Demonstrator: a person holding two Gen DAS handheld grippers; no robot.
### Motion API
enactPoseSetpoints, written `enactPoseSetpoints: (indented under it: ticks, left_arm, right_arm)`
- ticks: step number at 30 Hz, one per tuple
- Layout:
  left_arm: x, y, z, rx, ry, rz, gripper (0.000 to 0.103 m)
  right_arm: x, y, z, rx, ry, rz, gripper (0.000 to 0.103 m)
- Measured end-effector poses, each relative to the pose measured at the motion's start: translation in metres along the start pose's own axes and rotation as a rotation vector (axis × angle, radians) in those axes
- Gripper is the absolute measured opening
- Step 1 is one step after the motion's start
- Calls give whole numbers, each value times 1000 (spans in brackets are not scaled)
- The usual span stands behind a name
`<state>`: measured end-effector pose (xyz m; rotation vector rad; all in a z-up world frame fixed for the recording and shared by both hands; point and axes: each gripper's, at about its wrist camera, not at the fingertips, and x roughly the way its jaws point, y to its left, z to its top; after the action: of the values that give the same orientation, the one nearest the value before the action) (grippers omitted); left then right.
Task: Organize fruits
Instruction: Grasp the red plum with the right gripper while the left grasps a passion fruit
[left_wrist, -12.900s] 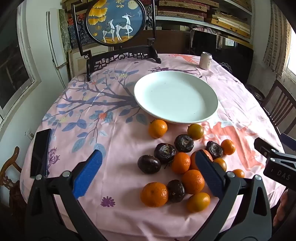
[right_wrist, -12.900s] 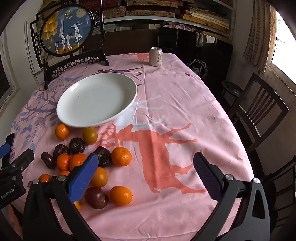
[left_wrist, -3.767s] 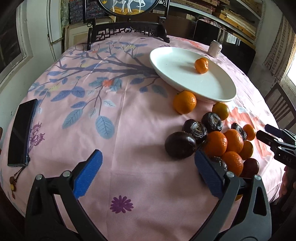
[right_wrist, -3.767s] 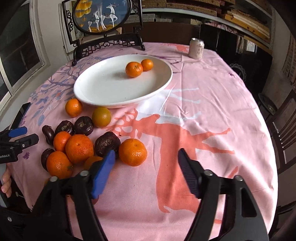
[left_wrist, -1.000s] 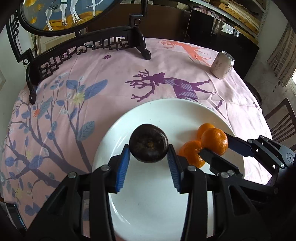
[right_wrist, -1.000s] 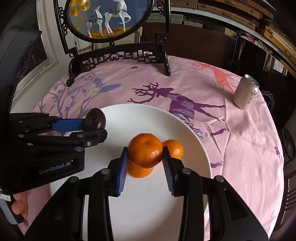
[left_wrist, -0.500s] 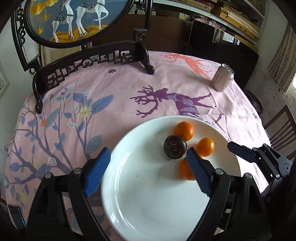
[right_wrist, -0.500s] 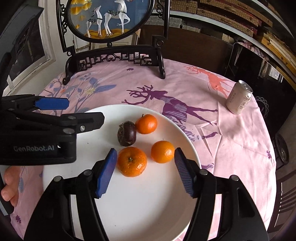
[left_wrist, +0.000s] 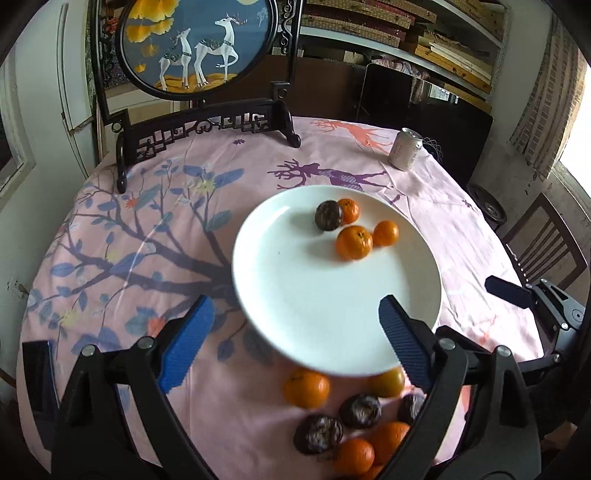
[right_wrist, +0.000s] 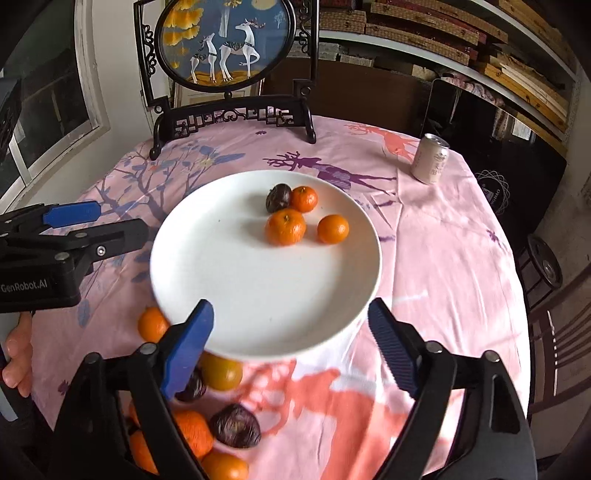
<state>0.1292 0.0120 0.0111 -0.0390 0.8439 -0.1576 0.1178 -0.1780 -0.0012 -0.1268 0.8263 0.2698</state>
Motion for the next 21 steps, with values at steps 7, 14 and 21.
enactPoseSetpoints:
  ticks: [7, 14, 21]
  left_arm:
    - [-36, 5, -91, -16, 8, -11, 94]
    - [-46, 3, -138, 12, 42, 16, 94]
    - [-53, 1, -158, 15, 67, 8, 94]
  right_arm:
    - [-48, 15, -74, 46, -26, -30, 95]
    - [-61, 24, -104, 67, -1, -29, 95]
    - [-62, 42, -138, 36, 38, 6, 95]
